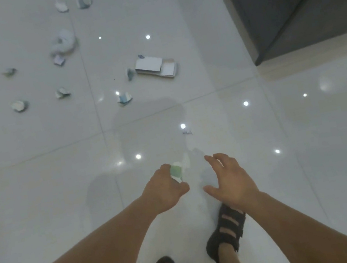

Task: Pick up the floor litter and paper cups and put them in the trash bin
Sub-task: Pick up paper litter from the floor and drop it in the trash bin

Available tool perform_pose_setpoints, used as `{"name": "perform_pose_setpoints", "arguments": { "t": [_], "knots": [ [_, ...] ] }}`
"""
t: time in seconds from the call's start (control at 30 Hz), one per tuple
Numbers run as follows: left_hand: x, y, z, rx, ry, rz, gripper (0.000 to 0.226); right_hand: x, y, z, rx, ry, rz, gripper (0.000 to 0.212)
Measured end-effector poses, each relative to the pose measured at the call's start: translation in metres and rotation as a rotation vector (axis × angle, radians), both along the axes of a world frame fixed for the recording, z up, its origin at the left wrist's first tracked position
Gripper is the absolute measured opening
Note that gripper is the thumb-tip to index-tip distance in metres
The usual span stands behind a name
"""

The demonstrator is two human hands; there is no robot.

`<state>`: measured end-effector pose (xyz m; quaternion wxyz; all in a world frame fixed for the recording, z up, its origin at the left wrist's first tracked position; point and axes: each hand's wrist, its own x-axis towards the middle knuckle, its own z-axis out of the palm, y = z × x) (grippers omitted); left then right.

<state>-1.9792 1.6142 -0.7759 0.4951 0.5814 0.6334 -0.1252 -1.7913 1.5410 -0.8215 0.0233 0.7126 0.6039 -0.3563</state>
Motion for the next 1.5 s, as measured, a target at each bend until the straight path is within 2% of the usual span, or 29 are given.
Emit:
{"name": "perform_pose_setpoints", "arguments": {
  "t": [0.2, 0.37, 0.57, 0.73, 0.9, 1.03, 1.13, 1.2, 1.33, 1.5],
  "knots": [
    [0.032, 0.045, -0.004, 0.042, 0.036, 0.068, 0.055, 0.036, 0.054, 0.000, -0.005, -0.017, 0.030, 0.057],
    [0.034, 0.074, -0.012, 0.014, 0.022, 0.084, 0.065, 0.043, 0.099, -0.004, -0.087, -0.016, 0.097, 0.059],
    [0.016, 0.121, -0.041, -0.011, 0.013, 0.194, 0.058, 0.037, 0.159, -0.031, -0.132, -0.037, 0.139, 0.060],
    [0.006, 0.157, -0.098, -0.015, 0.034, 0.240, 0.066, 0.029, 0.208, -0.100, -0.129, -0.052, 0.169, 0.056],
    [0.002, 0.168, -0.175, -0.022, 0.064, 0.279, 0.068, 0.019, 0.232, -0.196, -0.202, -0.075, 0.303, 0.058],
    [-0.002, 0.169, -0.236, -0.021, 0.062, 0.325, 0.068, 0.013, 0.239, -0.265, -0.221, -0.168, 0.428, 0.061],
    [-0.002, 0.164, -0.267, -0.048, 0.052, 0.346, 0.070, 0.010, 0.232, -0.301, -0.164, -0.216, 0.496, 0.045],
    [-0.002, 0.158, -0.279, -0.057, 0.046, 0.362, 0.068, 0.008, 0.227, -0.315, -0.155, -0.179, 0.512, 0.037],
    [-0.007, 0.147, -0.275, -0.097, 0.055, 0.370, 0.069, 0.006, 0.228, -0.311, -0.177, -0.091, 0.480, 0.030],
    [-0.016, 0.152, -0.224, -0.070, 0.049, 0.319, 0.073, -0.011, 0.246, -0.252, -0.135, -0.104, 0.487, 0.028]
  ]
}}
